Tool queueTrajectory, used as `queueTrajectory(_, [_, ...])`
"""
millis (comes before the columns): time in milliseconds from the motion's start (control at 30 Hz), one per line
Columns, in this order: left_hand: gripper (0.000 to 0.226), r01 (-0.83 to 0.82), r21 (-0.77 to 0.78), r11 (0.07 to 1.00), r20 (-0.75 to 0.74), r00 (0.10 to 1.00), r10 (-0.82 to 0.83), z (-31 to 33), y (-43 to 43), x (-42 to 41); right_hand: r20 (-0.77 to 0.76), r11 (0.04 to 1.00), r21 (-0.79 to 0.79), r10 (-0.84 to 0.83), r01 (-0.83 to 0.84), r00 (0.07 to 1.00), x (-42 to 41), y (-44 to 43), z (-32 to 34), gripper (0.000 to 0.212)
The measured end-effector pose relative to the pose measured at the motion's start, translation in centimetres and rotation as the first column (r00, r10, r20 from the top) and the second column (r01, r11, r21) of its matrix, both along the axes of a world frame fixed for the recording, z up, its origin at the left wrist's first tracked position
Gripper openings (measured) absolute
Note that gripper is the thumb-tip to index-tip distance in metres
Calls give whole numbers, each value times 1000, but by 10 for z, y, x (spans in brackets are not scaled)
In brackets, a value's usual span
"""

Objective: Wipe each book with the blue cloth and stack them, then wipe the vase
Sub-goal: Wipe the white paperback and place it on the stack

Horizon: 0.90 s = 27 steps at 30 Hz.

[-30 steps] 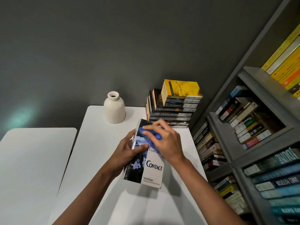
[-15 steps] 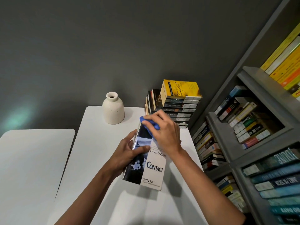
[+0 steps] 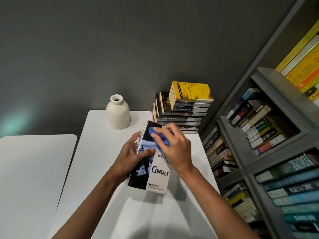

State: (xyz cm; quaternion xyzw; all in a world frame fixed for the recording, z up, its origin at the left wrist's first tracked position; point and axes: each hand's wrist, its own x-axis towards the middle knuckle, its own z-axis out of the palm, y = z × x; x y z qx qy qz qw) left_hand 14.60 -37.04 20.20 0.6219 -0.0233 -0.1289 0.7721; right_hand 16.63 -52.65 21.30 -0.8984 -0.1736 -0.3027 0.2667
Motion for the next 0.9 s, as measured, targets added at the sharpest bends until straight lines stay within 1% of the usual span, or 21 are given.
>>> queueTrajectory(67, [48, -5, -24, 1000, -32, 999, 4, -1, 2, -2, -46, 989, 62, -129, 131, 991, -1, -13, -9, 20])
queueTrajectory(133, [46, -19, -41, 999, -63, 998, 16, 0, 0, -4, -84, 957, 110, -259, 267, 962, 2, -18, -12, 22])
queueTrajectory(200, [41, -46, -49, 998, -62, 997, 42, 1, -3, -5, -86, 941, 117, -308, 316, 948, 3, -13, -11, 19])
queueTrajectory(300, [33, -85, -66, 994, -57, 995, 81, 6, -6, -2, -77, 954, 103, -274, 281, 959, 2, 6, 1, 13])
queueTrajectory(367, [29, -137, -82, 987, -92, 987, 130, 9, -7, 1, -67, 975, 64, -209, 214, 975, -1, 16, 4, 15])
queueTrajectory(433, [27, -224, -54, 973, -126, 968, 216, 10, -6, 6, -71, 994, 33, -105, 107, 992, -12, 23, 2, 16])
queueTrajectory(500, [24, -308, -19, 951, -105, 947, 304, 9, -2, 9, -56, 1000, -11, 21, -22, 998, -32, 26, -9, 16])
queueTrajectory(567, [21, -358, -35, 933, -73, 932, 355, 10, 2, 11, -27, 992, -59, 112, -113, 993, -51, 21, -20, 15])
queueTrajectory(600, [22, -365, -59, 929, -69, 930, 361, 11, 3, 11, -23, 991, -67, 114, -115, 993, -53, 15, -23, 14])
queueTrajectory(633, [23, -365, -82, 927, -73, 930, 360, 12, 3, 10, -26, 995, -58, 77, -78, 997, -50, 8, -23, 14])
queueTrajectory(733, [23, -334, -130, 933, -120, 940, 320, 13, -3, 6, -71, 991, 20, -131, 132, 989, -21, -3, -7, 15])
queueTrajectory(767, [23, -320, -146, 936, -141, 943, 300, 14, -7, 5, -87, 985, 25, -169, 172, 982, -12, -1, 1, 15])
queueTrajectory(833, [20, -320, -159, 934, -178, 940, 292, 16, -14, 7, -80, 986, -11, -166, 166, 983, -6, 11, 11, 15])
queueTrajectory(900, [17, -363, -148, 920, -206, 921, 331, 17, -17, 11, -44, 991, -63, -118, 115, 992, -14, 28, 11, 14])
